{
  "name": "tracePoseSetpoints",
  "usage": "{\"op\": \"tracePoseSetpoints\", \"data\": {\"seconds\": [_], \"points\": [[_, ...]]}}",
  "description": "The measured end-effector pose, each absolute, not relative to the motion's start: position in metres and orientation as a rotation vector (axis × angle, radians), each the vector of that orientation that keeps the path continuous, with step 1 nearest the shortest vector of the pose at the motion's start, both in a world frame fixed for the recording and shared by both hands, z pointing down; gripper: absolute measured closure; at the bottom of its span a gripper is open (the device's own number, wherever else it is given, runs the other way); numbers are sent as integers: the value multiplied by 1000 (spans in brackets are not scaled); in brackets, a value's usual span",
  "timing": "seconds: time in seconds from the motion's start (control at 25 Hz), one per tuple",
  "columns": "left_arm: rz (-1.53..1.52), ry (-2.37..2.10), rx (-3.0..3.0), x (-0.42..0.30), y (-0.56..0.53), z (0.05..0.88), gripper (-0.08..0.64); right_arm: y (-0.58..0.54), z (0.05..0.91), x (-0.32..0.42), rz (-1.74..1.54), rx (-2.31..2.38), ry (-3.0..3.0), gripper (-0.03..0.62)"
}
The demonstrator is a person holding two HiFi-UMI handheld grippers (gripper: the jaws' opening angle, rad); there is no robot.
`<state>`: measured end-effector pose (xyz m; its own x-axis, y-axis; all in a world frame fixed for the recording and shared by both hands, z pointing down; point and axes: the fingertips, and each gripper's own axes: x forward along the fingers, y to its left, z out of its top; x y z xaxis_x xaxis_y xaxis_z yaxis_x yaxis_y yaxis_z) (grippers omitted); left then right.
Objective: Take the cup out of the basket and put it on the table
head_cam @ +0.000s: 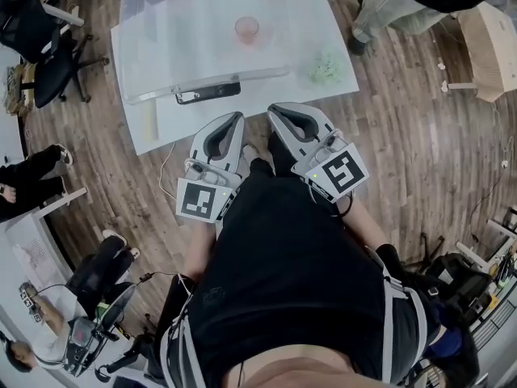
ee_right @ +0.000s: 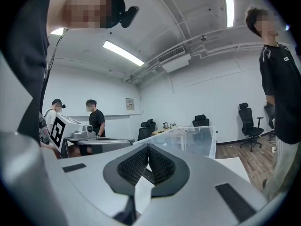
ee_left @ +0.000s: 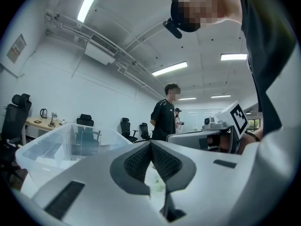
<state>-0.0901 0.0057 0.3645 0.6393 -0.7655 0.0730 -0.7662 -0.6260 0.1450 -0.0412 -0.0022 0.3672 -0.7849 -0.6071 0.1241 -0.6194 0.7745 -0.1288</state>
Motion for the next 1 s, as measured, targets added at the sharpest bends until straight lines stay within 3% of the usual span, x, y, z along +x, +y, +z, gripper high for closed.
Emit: {"op": "tracePoseSetpoints", "data": {"seconds": [1.0], "points": [[27,-1517,2582,-43,-132,352,541,-150,362,6,251,755,-3045,574]]}}
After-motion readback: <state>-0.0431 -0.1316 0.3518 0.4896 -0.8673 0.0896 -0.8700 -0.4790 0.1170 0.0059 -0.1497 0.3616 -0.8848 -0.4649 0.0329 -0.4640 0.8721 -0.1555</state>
